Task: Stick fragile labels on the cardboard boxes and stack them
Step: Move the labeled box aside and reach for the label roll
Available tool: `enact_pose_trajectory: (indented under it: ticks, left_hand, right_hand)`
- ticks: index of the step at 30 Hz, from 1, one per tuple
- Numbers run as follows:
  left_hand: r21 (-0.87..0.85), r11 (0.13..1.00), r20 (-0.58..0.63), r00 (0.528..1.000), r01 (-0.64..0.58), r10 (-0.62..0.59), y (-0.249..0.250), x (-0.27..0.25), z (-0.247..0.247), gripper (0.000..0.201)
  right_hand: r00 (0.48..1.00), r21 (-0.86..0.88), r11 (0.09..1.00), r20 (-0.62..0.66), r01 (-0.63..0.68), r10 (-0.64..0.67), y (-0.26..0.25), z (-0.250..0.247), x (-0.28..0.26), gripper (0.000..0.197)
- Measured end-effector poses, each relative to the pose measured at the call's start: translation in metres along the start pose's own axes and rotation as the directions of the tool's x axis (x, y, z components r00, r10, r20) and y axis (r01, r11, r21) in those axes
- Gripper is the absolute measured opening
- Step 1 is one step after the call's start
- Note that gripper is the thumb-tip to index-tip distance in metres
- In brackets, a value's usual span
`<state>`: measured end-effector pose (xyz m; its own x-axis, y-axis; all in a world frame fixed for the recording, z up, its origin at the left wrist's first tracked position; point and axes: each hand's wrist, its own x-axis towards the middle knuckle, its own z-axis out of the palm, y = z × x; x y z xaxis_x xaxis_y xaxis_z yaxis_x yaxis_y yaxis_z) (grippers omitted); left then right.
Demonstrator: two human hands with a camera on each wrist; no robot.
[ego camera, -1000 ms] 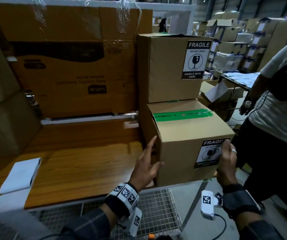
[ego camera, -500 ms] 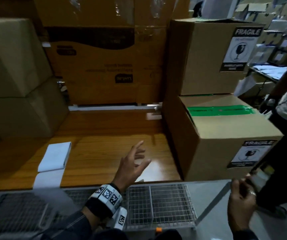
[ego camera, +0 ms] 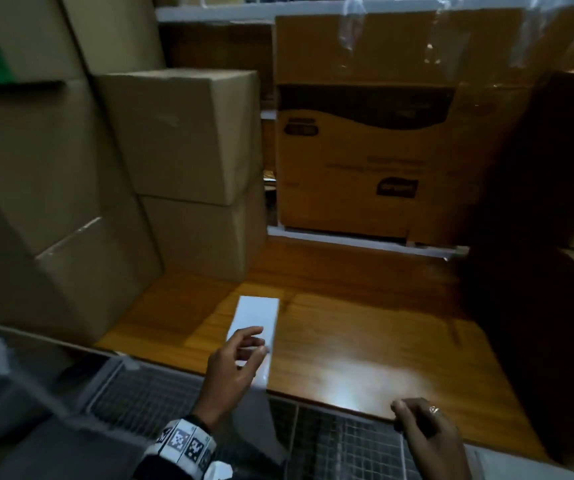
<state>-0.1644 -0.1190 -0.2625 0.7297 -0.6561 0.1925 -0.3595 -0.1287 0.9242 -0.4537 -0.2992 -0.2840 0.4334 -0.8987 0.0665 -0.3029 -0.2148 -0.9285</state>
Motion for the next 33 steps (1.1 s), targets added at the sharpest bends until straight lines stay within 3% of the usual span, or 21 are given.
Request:
enact_pose_trajectory:
  ticks: [6, 11, 15, 21, 26, 33]
  left_hand:
    - [-0.004, 1.000, -0.105, 0.994, 0.013, -0.013, -0.012, 0.028, -0.085, 0.032]
    - [0.015, 0.997, -0.252, 0.964, -0.079, 0.081, 0.002, 0.087, -0.129, 0.037]
    - [0.067, 0.988, -0.328, 0.932, -0.141, 0.155, 0.020, 0.138, -0.147, 0.035]
    - [0.132, 0.982, -0.393, 0.903, -0.132, 0.175, 0.037, 0.199, -0.165, 0.046]
    - [0.147, 0.984, -0.421, 0.893, -0.106, 0.159, 0.038, 0.231, -0.177, 0.061]
    - [0.193, 0.978, -0.433, 0.889, -0.075, 0.153, 0.034, 0.260, -0.199, 0.071]
  right_hand:
    - [0.968, 0.052, 0.978, 0.144, 0.200, -0.206, -0.081, 0.082, 0.044, 0.021]
    - [0.888, 0.086, 0.915, 0.222, 0.395, -0.404, -0.155, 0.137, 0.098, 0.005]
    - [0.854, 0.144, 0.885, 0.233, 0.443, -0.465, -0.222, 0.191, 0.163, 0.034]
    - [0.836, 0.186, 0.870, 0.247, 0.456, -0.490, -0.306, 0.256, 0.228, 0.082]
    - [0.841, 0.198, 0.867, 0.219, 0.458, -0.495, -0.330, 0.290, 0.262, 0.100]
    - [0.834, 0.174, 0.849, 0.167, 0.499, -0.525, -0.316, 0.303, 0.280, 0.080]
